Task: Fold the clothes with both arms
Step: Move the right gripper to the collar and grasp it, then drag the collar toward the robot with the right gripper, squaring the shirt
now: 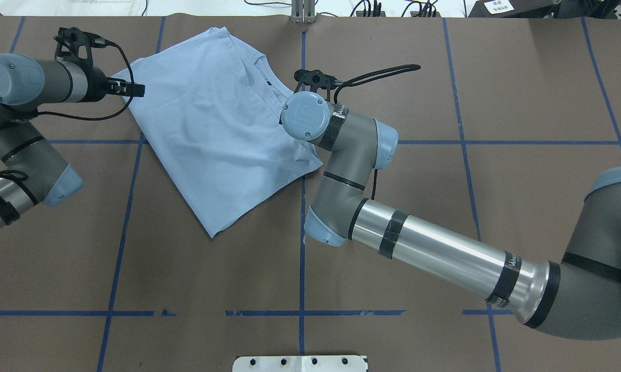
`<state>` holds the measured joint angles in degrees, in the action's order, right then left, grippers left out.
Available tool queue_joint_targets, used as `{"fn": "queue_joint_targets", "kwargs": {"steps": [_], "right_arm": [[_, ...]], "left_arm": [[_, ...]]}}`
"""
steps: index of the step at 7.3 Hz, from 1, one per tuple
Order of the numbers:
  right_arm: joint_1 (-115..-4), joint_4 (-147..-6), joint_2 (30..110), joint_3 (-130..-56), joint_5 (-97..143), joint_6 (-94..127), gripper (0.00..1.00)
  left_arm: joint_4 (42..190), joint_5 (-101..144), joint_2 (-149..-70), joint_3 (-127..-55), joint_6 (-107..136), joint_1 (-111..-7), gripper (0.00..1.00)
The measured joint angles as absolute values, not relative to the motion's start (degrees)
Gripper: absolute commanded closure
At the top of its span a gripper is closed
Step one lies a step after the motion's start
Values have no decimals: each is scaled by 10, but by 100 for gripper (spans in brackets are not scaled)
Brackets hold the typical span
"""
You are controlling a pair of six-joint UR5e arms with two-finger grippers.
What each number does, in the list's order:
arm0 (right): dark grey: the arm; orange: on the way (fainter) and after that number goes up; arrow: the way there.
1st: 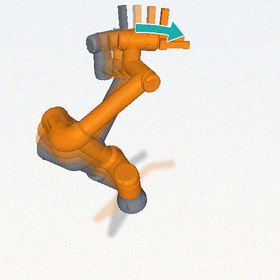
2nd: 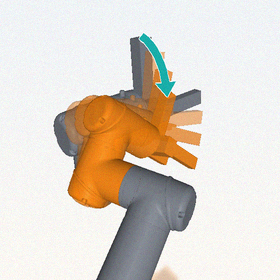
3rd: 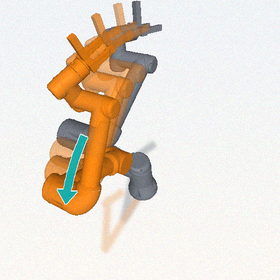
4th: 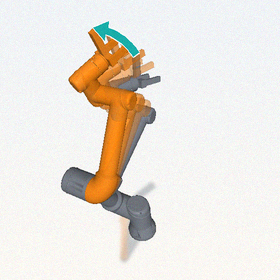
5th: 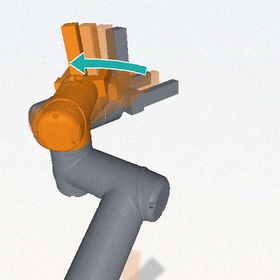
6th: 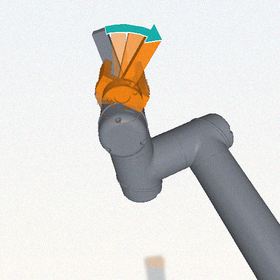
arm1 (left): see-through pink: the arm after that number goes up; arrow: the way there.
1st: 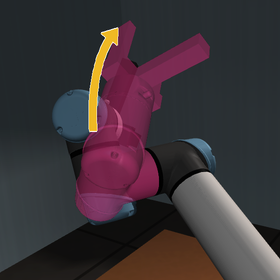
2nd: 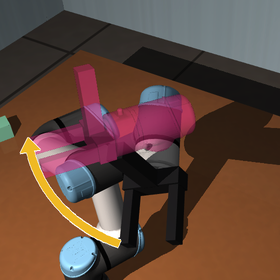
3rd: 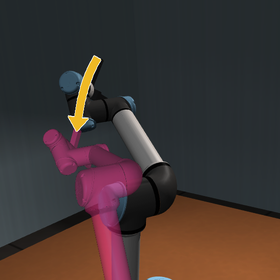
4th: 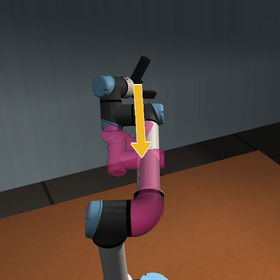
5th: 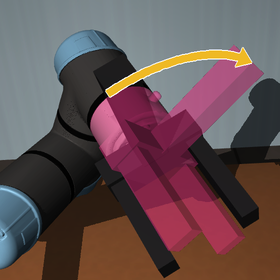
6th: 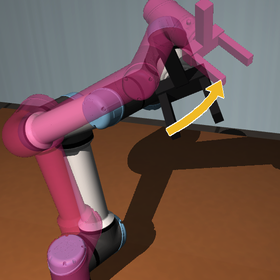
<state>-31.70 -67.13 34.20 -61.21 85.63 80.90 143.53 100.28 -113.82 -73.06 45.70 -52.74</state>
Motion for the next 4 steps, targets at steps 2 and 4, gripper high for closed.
{"fn": "queue_joint_targets", "kwargs": {"steps": [2, 4], "right_arm": [[-319, -675, 370, -667, 861, 809, 100], [-320, -701, 464, -791, 868, 807, 100]], "left_arm": [[1435, 1003, -1138, -731, 457, -527, 0], [1435, 1003, -1138, -731, 457, -527, 0]]}}
